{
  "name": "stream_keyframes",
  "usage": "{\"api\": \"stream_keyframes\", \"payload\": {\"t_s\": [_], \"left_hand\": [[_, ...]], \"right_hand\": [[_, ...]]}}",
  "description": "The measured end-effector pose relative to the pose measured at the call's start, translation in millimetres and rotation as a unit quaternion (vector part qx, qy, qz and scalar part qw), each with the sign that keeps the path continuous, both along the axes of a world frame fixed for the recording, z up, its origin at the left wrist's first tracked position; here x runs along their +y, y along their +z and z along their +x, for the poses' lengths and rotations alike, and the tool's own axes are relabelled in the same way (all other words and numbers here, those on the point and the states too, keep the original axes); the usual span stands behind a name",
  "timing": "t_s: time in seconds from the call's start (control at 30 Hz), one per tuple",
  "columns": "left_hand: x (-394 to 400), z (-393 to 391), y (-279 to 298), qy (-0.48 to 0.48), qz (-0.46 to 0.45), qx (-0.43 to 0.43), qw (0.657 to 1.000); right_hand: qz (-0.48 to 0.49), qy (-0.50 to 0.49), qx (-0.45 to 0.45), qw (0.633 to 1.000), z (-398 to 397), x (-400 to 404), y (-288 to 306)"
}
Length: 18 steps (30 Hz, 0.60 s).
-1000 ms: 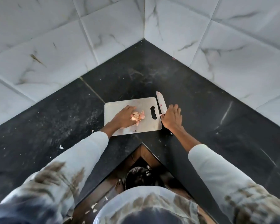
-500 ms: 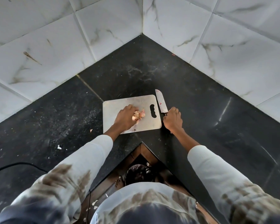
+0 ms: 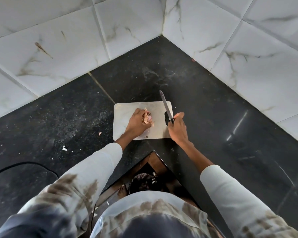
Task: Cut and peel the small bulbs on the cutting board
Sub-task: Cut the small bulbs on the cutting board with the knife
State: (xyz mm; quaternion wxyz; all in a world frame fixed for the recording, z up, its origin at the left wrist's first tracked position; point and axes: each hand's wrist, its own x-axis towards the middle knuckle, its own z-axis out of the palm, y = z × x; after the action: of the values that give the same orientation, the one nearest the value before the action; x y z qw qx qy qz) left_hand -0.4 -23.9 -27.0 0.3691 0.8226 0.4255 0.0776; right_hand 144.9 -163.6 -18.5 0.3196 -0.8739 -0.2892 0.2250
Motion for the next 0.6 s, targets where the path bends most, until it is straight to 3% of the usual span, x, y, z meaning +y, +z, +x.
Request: {"api": "stream_keyframes", "payload": {"t_s": [0.2,0.37,0.6], "left_hand": [[4.5,-4.6,-2.3,0.010,-0.014,-0.016,1.000],[5.2,-5.7,0.1,0.019,-0.024,-0.024,0.999],[2.4,-8.4,4.1,0.033,-0.041,-0.040,0.998]], "right_hand": [[0.027,-0.011,0.127,0.991,-29.5,13.8,-11.7],[0.013,-0.036,0.138,0.990,-35.5,24.9,-13.1],[0.046,0.024,0.098,0.994,-48.3,33.9,-11.0]]}}
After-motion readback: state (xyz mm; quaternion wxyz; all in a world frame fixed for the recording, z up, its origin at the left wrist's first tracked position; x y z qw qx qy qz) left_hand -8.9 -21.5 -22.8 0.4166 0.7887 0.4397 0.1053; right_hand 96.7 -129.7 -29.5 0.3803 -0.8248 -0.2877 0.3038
